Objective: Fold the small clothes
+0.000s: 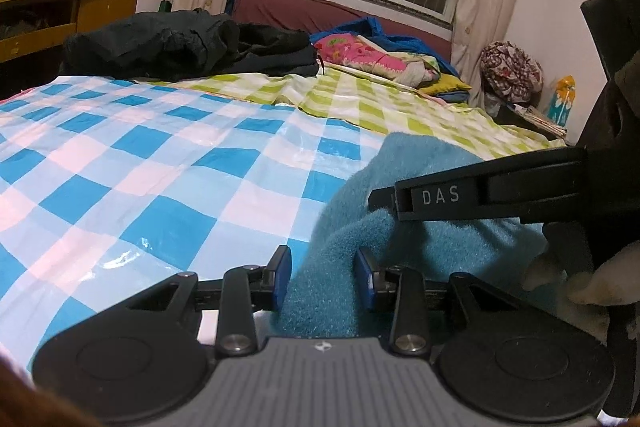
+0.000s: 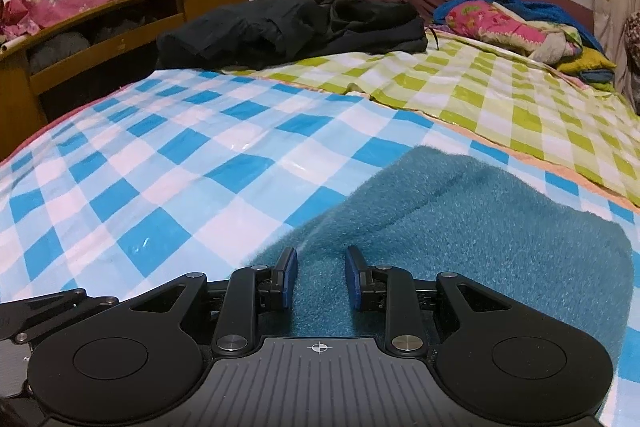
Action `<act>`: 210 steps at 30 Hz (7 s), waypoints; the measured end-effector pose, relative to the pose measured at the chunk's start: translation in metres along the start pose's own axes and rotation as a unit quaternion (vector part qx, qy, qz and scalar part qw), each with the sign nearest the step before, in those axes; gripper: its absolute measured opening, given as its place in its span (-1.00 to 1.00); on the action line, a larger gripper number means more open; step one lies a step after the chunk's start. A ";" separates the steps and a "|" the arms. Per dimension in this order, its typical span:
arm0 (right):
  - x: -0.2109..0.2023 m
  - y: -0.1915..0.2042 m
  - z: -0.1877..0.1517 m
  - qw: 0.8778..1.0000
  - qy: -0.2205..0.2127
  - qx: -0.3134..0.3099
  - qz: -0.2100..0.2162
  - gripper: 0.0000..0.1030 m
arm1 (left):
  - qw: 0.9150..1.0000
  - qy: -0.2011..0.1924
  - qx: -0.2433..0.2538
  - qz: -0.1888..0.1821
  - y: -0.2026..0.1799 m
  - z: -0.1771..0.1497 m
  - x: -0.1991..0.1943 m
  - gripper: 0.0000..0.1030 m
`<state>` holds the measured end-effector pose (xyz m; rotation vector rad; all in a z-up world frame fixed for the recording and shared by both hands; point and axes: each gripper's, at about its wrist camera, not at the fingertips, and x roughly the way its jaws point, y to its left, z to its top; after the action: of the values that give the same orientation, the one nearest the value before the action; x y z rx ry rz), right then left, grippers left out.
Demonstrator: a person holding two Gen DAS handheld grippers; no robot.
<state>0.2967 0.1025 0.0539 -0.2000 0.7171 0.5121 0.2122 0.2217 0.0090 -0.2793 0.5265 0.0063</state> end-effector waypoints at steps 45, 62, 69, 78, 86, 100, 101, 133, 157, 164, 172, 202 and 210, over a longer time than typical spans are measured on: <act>-0.084 -0.128 -0.121 0.946 -0.006 0.309 0.102 0.60 | 0.998 0.011 0.010 -0.054 0.000 0.028 0.018 0.51; -0.092 -0.143 -0.124 0.937 0.022 0.326 0.125 -0.12 | 0.987 0.100 -0.048 -0.119 -0.006 -0.002 -0.002 0.22; -0.143 -0.148 -0.152 0.949 0.053 0.289 0.111 -0.14 | 0.979 0.138 -0.027 -0.149 -0.047 -0.045 -0.061 0.21; -0.217 -0.145 -0.212 0.960 0.089 0.257 0.067 -0.10 | 0.970 0.180 0.005 -0.161 -0.097 -0.107 -0.134 0.21; -0.261 -0.140 -0.221 0.974 0.055 0.221 0.021 -0.02 | 0.986 0.115 0.045 -0.112 -0.102 -0.084 -0.172 0.19; -0.241 -0.134 -0.186 0.981 -0.029 0.189 -0.018 -0.02 | 0.990 0.032 0.133 -0.018 -0.160 -0.031 -0.055 0.09; -0.237 -0.131 -0.184 0.983 -0.031 0.182 -0.024 -0.02 | 0.991 0.037 0.128 -0.014 -0.156 -0.034 -0.051 0.09; -0.262 -0.063 -0.224 0.983 -0.027 0.179 -0.010 -0.01 | 0.988 0.066 0.135 0.022 -0.152 -0.079 -0.154 0.20; -0.286 -0.045 -0.254 0.980 -0.024 0.197 -0.016 0.08 | 0.988 0.104 0.115 0.007 -0.146 -0.121 -0.197 0.43; -0.284 -0.040 -0.266 0.979 -0.010 0.200 -0.027 0.08 | 0.986 0.115 0.120 0.006 -0.148 -0.135 -0.206 0.47; -0.284 -0.037 -0.273 0.979 -0.006 0.202 -0.034 0.09 | 0.985 0.120 0.121 0.008 -0.151 -0.140 -0.212 0.50; -0.284 -0.040 -0.285 0.975 0.003 0.220 -0.030 0.09 | 0.983 0.122 0.137 0.030 -0.160 -0.144 -0.217 0.52; -0.284 -0.040 -0.286 0.975 0.003 0.220 -0.030 0.09 | 0.982 0.125 0.135 0.034 -0.160 -0.146 -0.216 0.53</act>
<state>-0.0283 -0.1382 0.0331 0.1907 0.8104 0.2842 -0.0348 0.0433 0.0377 0.0042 0.7787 -0.0345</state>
